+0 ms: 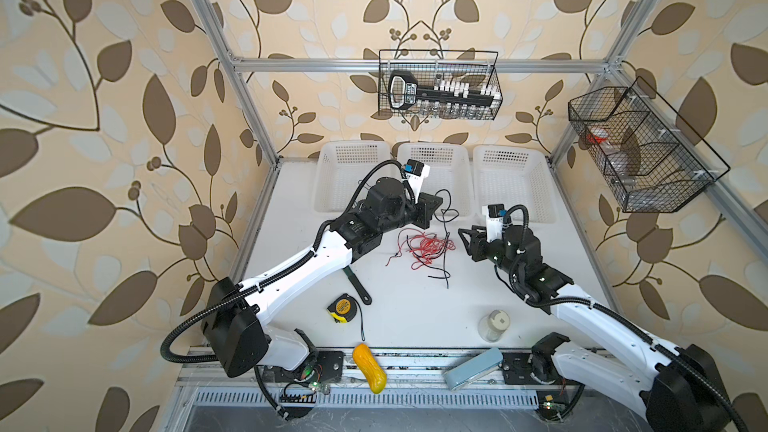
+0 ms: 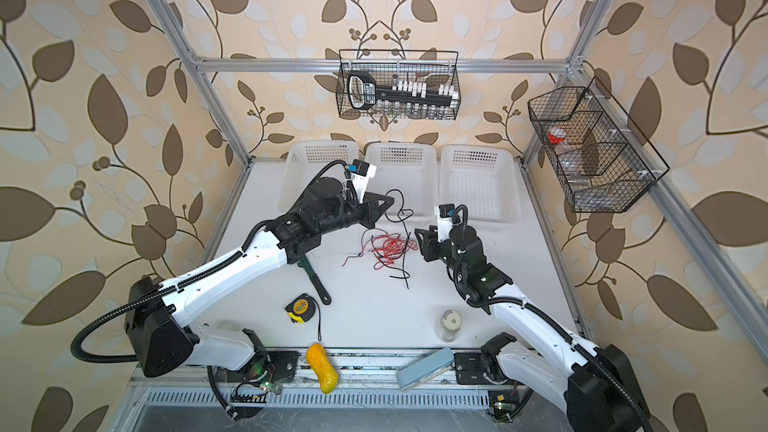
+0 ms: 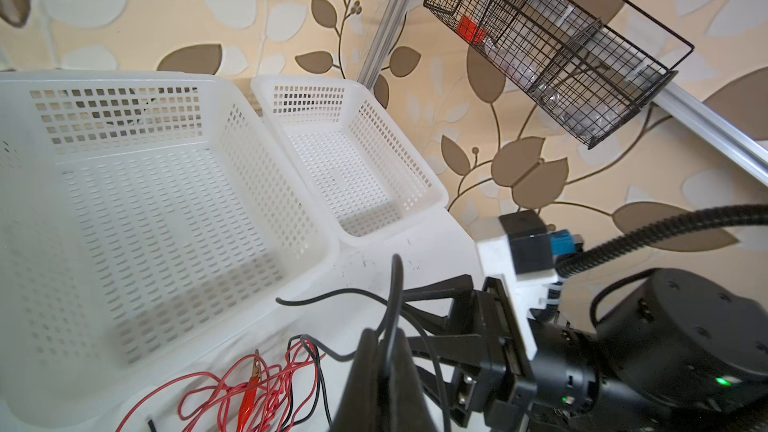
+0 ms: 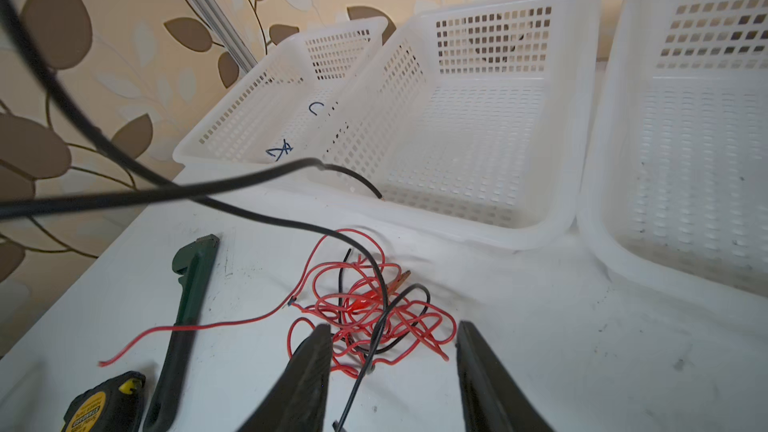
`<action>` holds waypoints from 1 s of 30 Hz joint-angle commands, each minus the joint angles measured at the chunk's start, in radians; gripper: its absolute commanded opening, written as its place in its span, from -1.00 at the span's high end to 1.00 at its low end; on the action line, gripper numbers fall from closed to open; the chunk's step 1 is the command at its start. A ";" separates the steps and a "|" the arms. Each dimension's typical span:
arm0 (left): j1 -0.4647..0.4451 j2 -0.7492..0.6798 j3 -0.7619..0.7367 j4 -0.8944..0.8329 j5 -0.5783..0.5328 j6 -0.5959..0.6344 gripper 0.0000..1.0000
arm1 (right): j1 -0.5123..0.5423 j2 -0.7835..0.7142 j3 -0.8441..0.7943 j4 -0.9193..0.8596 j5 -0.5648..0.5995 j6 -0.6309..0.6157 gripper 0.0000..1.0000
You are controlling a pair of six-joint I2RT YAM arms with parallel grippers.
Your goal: Untangle the cables
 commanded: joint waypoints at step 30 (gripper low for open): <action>-0.007 -0.164 0.025 -0.016 0.071 -0.043 1.00 | 0.074 0.339 0.107 0.408 0.045 0.054 0.74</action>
